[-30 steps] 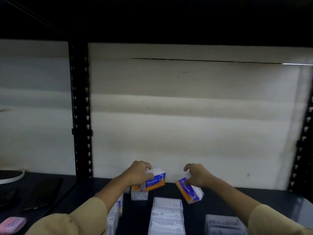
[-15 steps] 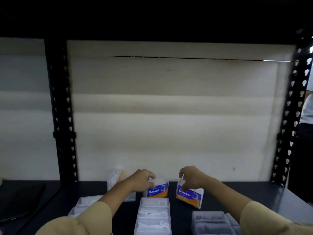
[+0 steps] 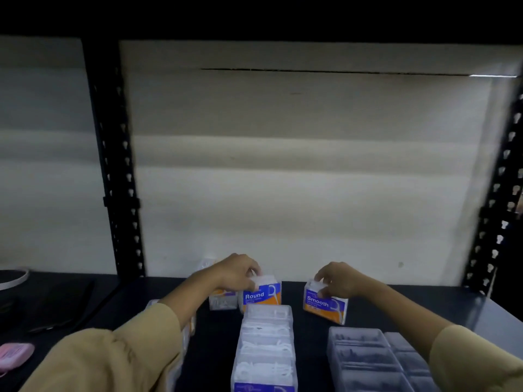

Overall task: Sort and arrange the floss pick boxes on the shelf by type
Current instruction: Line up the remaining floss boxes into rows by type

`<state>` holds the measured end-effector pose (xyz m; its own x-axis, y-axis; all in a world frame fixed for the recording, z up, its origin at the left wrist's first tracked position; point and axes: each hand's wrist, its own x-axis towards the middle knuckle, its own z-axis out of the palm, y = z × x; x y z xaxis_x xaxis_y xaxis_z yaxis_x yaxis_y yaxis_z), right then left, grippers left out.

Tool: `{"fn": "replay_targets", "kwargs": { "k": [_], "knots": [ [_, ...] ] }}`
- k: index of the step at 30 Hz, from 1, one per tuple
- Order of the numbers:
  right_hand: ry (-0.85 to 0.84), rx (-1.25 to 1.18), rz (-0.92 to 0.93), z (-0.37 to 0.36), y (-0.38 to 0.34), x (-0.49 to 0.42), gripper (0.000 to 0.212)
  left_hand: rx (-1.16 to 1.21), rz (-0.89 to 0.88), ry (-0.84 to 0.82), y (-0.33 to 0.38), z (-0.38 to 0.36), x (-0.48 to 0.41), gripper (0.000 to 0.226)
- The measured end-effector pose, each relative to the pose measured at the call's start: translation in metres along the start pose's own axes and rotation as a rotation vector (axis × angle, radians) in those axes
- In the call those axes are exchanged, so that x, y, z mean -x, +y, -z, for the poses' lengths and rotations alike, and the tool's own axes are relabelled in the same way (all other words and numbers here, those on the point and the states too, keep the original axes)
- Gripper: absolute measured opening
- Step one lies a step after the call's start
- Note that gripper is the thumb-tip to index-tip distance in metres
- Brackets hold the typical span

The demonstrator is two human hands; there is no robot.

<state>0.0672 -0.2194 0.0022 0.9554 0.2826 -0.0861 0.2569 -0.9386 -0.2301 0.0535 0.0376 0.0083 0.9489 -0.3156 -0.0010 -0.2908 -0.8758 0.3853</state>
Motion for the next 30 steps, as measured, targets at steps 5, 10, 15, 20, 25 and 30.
{"fn": "replay_targets", "kwargs": {
  "k": [5,10,15,20,25,30],
  "knots": [
    [-0.044,-0.02,0.068,-0.002,-0.017,-0.002,0.049,0.122,-0.009,0.077,-0.032,0.035,0.023,0.039],
    [-0.067,-0.089,0.142,-0.009,-0.044,-0.008,0.046,0.204,0.077,0.131,-0.068,0.064,0.052,0.037],
    [-0.091,-0.17,0.211,-0.016,-0.066,-0.014,0.039,0.253,0.144,0.138,-0.101,0.074,0.073,0.036],
    [-0.105,-0.225,0.234,-0.022,-0.08,-0.02,0.038,0.273,0.222,0.154,-0.122,0.072,0.083,0.039],
    [-0.129,-0.261,0.23,-0.023,-0.085,-0.021,0.038,0.291,0.279,0.117,-0.137,0.065,0.084,0.041],
    [-0.153,-0.362,0.167,-0.022,-0.084,-0.021,0.03,0.298,0.28,0.019,-0.136,0.054,0.081,0.039]
  ]
}}
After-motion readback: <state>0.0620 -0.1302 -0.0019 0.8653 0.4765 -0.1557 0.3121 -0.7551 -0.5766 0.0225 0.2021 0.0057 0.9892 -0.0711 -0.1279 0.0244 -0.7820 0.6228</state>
